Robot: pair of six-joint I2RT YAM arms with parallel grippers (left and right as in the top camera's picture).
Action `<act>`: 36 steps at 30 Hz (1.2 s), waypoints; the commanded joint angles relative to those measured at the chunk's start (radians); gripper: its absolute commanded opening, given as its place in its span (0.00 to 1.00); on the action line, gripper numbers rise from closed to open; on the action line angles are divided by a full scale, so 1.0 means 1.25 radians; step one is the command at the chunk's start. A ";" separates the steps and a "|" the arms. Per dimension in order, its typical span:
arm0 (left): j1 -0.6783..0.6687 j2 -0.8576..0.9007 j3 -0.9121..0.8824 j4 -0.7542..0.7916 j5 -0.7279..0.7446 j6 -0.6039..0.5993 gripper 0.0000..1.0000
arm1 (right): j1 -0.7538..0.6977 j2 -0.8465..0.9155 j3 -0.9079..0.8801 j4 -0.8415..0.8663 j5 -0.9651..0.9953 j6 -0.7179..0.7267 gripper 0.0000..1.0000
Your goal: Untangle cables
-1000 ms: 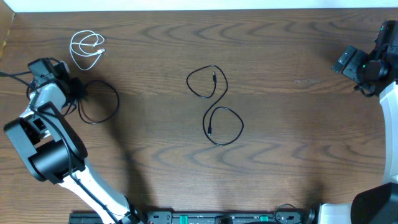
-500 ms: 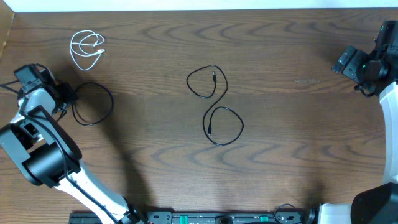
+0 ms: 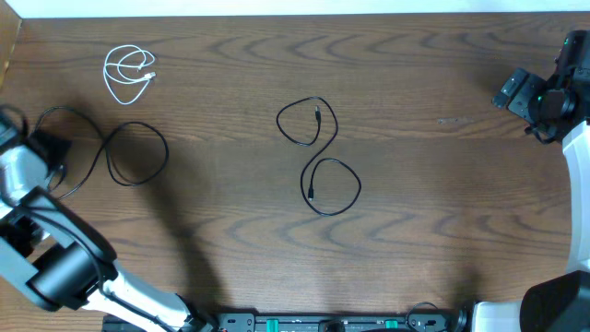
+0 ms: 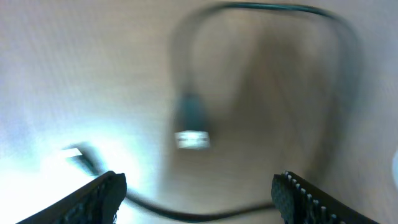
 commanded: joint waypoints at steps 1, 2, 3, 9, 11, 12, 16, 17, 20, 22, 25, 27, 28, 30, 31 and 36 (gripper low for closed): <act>0.050 0.026 -0.024 -0.016 -0.074 -0.053 0.80 | 0.000 0.003 0.000 -0.001 0.006 0.010 0.99; 0.062 0.033 -0.028 -0.021 -0.073 -0.053 0.80 | 0.000 0.003 0.000 -0.001 0.006 0.010 0.99; 0.071 0.041 -0.030 -0.027 -0.073 -0.059 0.79 | 0.000 0.003 0.000 -0.001 0.006 0.010 0.99; 0.101 0.083 -0.030 -0.038 -0.012 -0.089 0.73 | 0.000 0.003 0.000 -0.001 0.006 0.010 0.99; 0.101 0.097 -0.030 -0.035 0.015 -0.099 0.73 | 0.000 0.003 0.000 -0.001 0.006 0.010 0.99; 0.101 0.100 -0.030 -0.035 0.025 -0.107 0.71 | 0.000 0.003 0.000 -0.001 0.006 0.010 0.99; 0.100 0.114 -0.030 -0.038 0.033 -0.130 0.60 | 0.000 0.003 0.000 -0.001 0.006 0.010 0.99; 0.100 0.116 -0.030 -0.039 0.035 -0.130 0.55 | 0.000 0.003 0.000 -0.001 0.006 0.010 0.99; 0.100 0.117 -0.030 -0.032 0.035 -0.130 0.36 | 0.000 0.003 0.000 -0.001 0.006 0.010 0.99; 0.100 0.117 -0.030 -0.017 0.035 -0.129 0.28 | 0.000 0.003 0.000 -0.001 0.006 0.010 0.99; 0.100 0.117 -0.030 0.010 0.036 -0.128 0.19 | 0.000 0.003 0.000 -0.001 0.006 0.010 0.99; 0.100 0.117 -0.030 0.033 0.036 -0.126 0.14 | 0.000 0.003 0.000 -0.001 0.006 0.010 0.99; 0.100 0.117 -0.029 0.043 0.036 -0.126 0.13 | 0.000 0.003 0.000 -0.001 0.006 0.010 0.99; 0.100 0.117 -0.029 0.067 0.051 -0.124 0.11 | 0.000 0.003 0.000 -0.001 0.006 0.010 0.99; 0.100 0.117 -0.029 0.083 0.069 -0.116 0.09 | 0.000 0.003 0.000 -0.001 0.006 0.010 0.99; 0.100 0.117 -0.019 0.171 0.183 -0.081 0.08 | 0.000 0.003 0.000 -0.001 0.006 0.010 0.99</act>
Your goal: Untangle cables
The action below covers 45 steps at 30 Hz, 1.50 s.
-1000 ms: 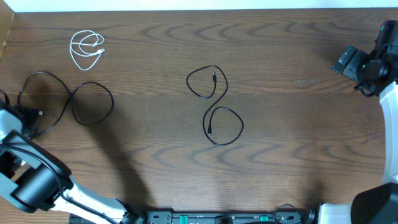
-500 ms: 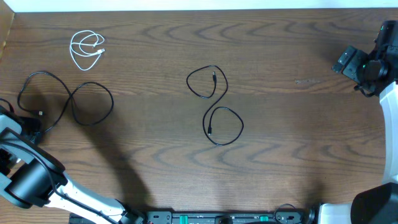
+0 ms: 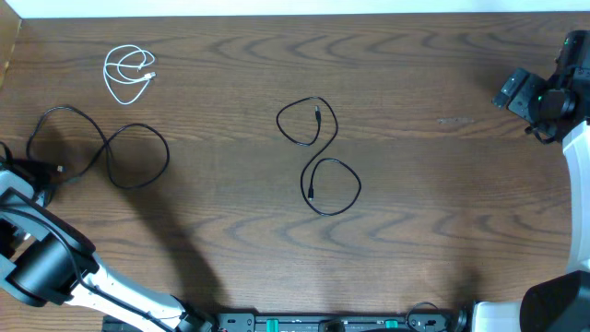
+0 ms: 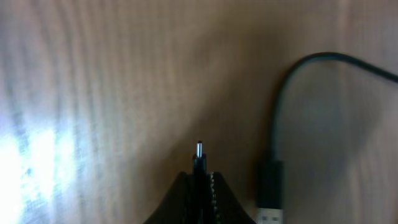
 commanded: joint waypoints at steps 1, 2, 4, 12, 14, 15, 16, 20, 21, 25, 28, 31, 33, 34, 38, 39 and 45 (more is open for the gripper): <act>-0.001 0.017 0.009 0.031 0.092 0.026 0.08 | 0.000 0.003 0.000 -0.001 0.006 0.010 0.99; -0.001 0.017 0.015 0.034 0.100 0.026 0.08 | 0.000 0.003 0.000 -0.001 0.006 0.010 0.99; -0.001 0.016 0.025 0.036 0.102 0.026 0.08 | 0.000 0.003 0.000 -0.001 0.006 0.010 0.99; -0.001 -0.029 0.030 0.039 0.102 0.041 0.76 | 0.000 0.003 0.000 -0.001 0.006 0.010 0.99; -0.001 -0.052 0.030 0.039 0.110 0.045 0.80 | 0.000 0.003 0.000 -0.001 0.006 0.010 0.99; -0.001 -0.068 0.030 0.039 0.126 0.049 0.81 | 0.000 0.003 0.000 -0.001 0.006 0.010 0.99; -0.001 -0.084 0.030 0.041 0.146 0.049 0.81 | 0.000 0.003 0.000 -0.001 0.006 0.010 0.99; -0.001 -0.152 0.030 0.055 0.323 0.045 0.94 | 0.000 0.003 0.000 -0.001 0.006 0.010 0.99; -0.001 -0.172 0.030 0.060 0.386 0.027 0.95 | 0.000 0.003 0.000 -0.001 0.006 0.010 0.99; -0.011 -0.214 0.030 0.060 0.620 -0.105 0.95 | 0.000 0.003 0.000 -0.001 0.006 0.010 0.99; -0.048 -0.217 0.030 0.059 0.762 -0.146 0.95 | 0.000 0.003 0.000 -0.001 0.006 0.010 0.99; -0.113 -0.217 0.026 0.038 0.831 -0.117 0.95 | 0.000 0.003 0.000 -0.001 0.006 0.010 0.99; -0.165 -0.217 0.023 0.013 0.859 -0.071 0.95 | 0.000 0.003 0.000 -0.001 0.006 0.010 0.99; -0.201 -0.217 0.021 -0.014 0.865 -0.037 0.95 | 0.000 0.003 0.000 -0.001 0.006 0.010 0.99; -0.341 -0.217 0.021 -0.161 0.832 0.119 0.95 | 0.000 0.003 0.000 -0.001 0.006 0.010 0.99; -0.398 -0.217 0.021 -0.219 0.791 0.174 0.95 | 0.000 0.003 0.000 -0.001 0.006 0.010 0.99; -0.672 -0.216 0.021 -0.342 0.371 0.288 0.95 | 0.000 0.003 0.000 -0.001 0.006 0.010 0.99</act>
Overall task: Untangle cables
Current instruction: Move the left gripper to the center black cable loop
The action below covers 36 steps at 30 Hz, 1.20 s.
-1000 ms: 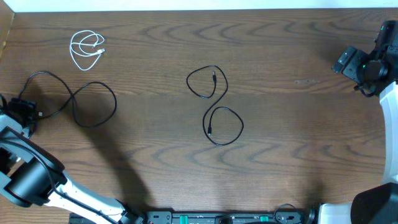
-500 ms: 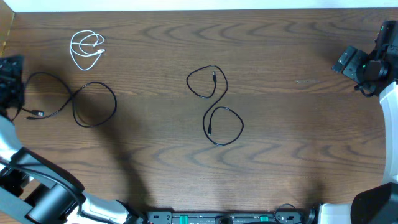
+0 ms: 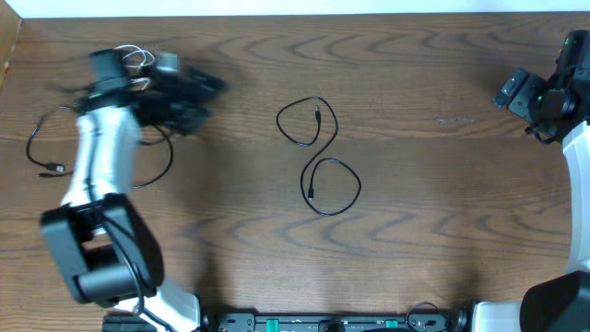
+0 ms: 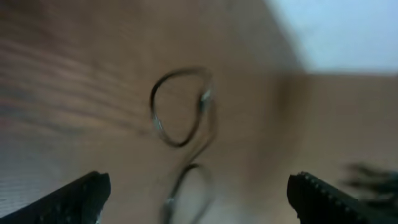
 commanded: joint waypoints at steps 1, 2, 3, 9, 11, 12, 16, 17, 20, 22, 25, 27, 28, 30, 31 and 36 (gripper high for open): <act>-0.157 0.004 -0.001 -0.023 -0.338 0.146 0.95 | 0.000 0.004 0.000 -0.002 0.006 0.010 0.99; -0.200 0.004 -0.001 -0.021 -0.415 0.169 0.95 | 0.000 0.004 0.000 -0.002 0.006 0.010 0.99; -0.240 0.004 -0.001 -0.015 -0.486 0.190 0.95 | 0.000 0.004 0.000 -0.002 0.006 0.010 0.99; -0.400 0.010 -0.001 0.029 -0.635 0.384 1.00 | 0.000 0.004 0.000 -0.002 0.006 0.010 0.99; -0.428 0.015 -0.001 0.028 -0.631 0.430 1.00 | 0.000 0.004 0.000 -0.002 0.006 0.010 0.99; -0.436 0.018 -0.001 0.022 -0.616 0.450 1.00 | 0.000 0.004 0.000 -0.002 0.006 0.010 0.99; -0.447 0.026 -0.001 -0.027 -0.454 0.582 0.98 | 0.000 0.004 0.000 -0.002 0.006 0.010 0.99; -0.447 0.029 -0.001 -0.033 -0.425 0.598 0.98 | 0.000 0.004 0.000 -0.002 0.006 0.010 0.99; -0.448 0.046 -0.001 -0.034 -0.395 0.607 0.98 | 0.000 0.004 0.000 -0.002 0.006 0.010 0.99; -0.450 0.063 -0.001 -0.031 -0.395 0.611 0.98 | 0.000 0.004 0.000 -0.002 0.006 0.010 0.99; -0.457 0.091 -0.001 -0.029 -0.395 0.623 0.98 | 0.000 0.004 0.000 -0.002 0.006 0.010 0.99; -0.466 0.110 -0.001 -0.024 -0.395 0.631 0.98 | 0.000 0.004 0.000 -0.002 0.006 0.010 0.99; -0.472 0.121 -0.001 -0.023 -0.395 0.646 0.98 | 0.000 0.004 0.000 -0.002 0.006 0.010 0.99; -0.484 0.140 -0.001 -0.021 -0.395 0.674 0.98 | 0.000 0.004 0.000 -0.002 0.006 0.010 0.99; -0.489 0.148 -0.001 -0.017 -0.395 0.684 0.98 | 0.000 0.004 0.000 -0.002 0.006 0.010 0.99; -0.511 0.184 -0.001 0.042 -0.413 0.694 0.98 | 0.000 0.004 0.000 -0.002 0.006 0.010 0.99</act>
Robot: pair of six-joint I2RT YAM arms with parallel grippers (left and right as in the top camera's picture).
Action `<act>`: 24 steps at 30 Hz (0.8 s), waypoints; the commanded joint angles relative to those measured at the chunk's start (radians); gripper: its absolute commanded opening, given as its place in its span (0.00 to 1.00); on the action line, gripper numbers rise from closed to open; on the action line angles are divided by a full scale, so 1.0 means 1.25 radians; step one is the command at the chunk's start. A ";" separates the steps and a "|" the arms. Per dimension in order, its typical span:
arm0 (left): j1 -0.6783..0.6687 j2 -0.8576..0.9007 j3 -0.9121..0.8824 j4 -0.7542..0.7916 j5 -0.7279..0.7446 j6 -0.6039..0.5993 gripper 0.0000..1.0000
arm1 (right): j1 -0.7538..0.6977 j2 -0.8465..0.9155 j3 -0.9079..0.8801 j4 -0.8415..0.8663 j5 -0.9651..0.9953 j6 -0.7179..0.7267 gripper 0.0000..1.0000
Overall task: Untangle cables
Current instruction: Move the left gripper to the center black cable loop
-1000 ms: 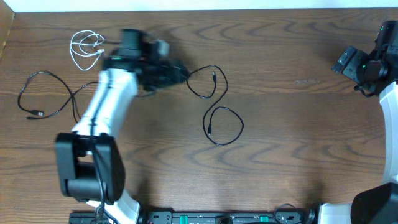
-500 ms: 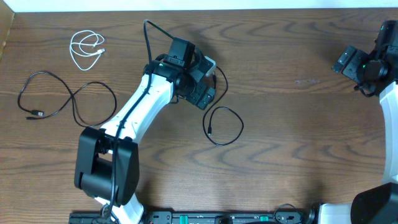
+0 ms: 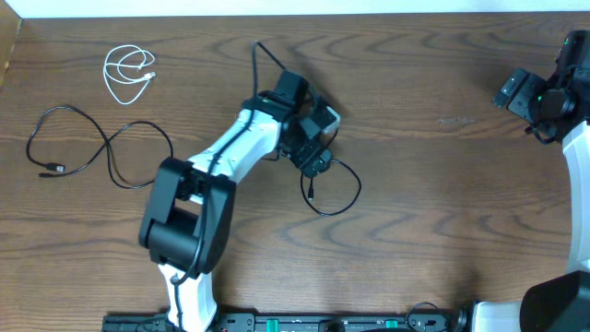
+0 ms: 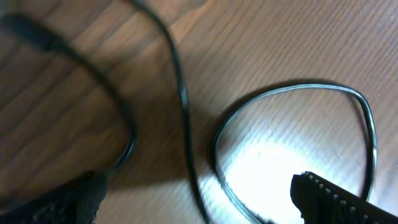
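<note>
A black cable lies in a figure-eight at the table's middle; its lower loop (image 3: pixel 356 189) shows, while the upper loop is mostly hidden under my left arm. My left gripper (image 3: pixel 313 152) hovers low over that upper loop, open. In the left wrist view the gripper (image 4: pixel 196 186) has its fingers (image 4: pixel 339 199) far apart, with a cable loop (image 4: pixel 298 87) and a second strand (image 4: pixel 180 93) lying on the wood between them, ungripped. My right gripper (image 3: pixel 527 96) rests at the far right edge, its jaws unreadable.
A second black cable (image 3: pixel 111 152) lies spread at the left. A coiled white cable (image 3: pixel 127 74) sits at the back left. The left arm's forearm (image 3: pixel 226 152) stretches diagonally from the front left toward the middle.
My left arm was at the back left beside the white cable; now its open gripper is over the middle cable's upper loop. The left black cable and the right arm have not moved.
My left gripper stood open over the left black cable's end at the far left. Then it was shut on a small plug there. Later it was open at the back left, the cable left spread out. Now it is over the middle cable.
</note>
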 commanded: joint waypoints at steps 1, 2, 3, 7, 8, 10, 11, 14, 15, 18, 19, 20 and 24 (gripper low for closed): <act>-0.010 0.019 -0.001 0.029 -0.007 0.031 0.98 | 0.000 0.004 0.000 -0.001 0.006 0.010 0.99; -0.011 0.022 -0.001 0.041 -0.012 0.030 0.99 | 0.000 0.004 0.000 -0.001 0.006 0.010 0.99; -0.011 0.023 -0.001 0.049 -0.014 0.031 0.99 | 0.000 0.004 0.000 -0.001 0.006 0.010 0.99; -0.011 0.025 -0.001 0.052 -0.021 0.031 0.98 | 0.000 0.004 0.000 -0.001 0.006 0.010 0.99; -0.011 0.025 -0.002 0.051 -0.022 0.030 0.98 | 0.000 0.004 0.000 -0.001 0.006 0.010 0.99; -0.012 0.026 -0.007 0.050 -0.022 0.031 0.97 | 0.000 0.004 0.000 -0.001 0.006 0.010 0.99; -0.013 0.026 -0.011 0.050 -0.022 0.031 0.97 | 0.000 0.004 0.000 -0.001 0.006 0.010 0.99; -0.013 0.027 -0.021 0.051 -0.022 0.031 0.97 | 0.000 0.004 0.000 -0.001 0.006 0.010 0.99; -0.013 0.027 -0.025 0.052 -0.022 0.031 0.97 | 0.000 0.004 0.000 -0.001 0.006 0.010 0.99; -0.013 0.030 -0.026 0.052 -0.026 0.031 0.96 | 0.000 0.004 0.000 -0.001 0.006 0.010 0.99; -0.013 0.031 -0.026 0.052 -0.027 0.031 0.96 | 0.000 0.004 0.000 -0.001 0.006 0.010 0.99; -0.013 0.031 -0.026 0.052 -0.037 0.031 0.96 | 0.000 0.004 0.000 -0.001 0.006 0.010 0.99; -0.013 0.039 -0.026 0.050 -0.083 0.031 0.94 | 0.000 0.004 0.000 -0.001 0.006 0.010 0.99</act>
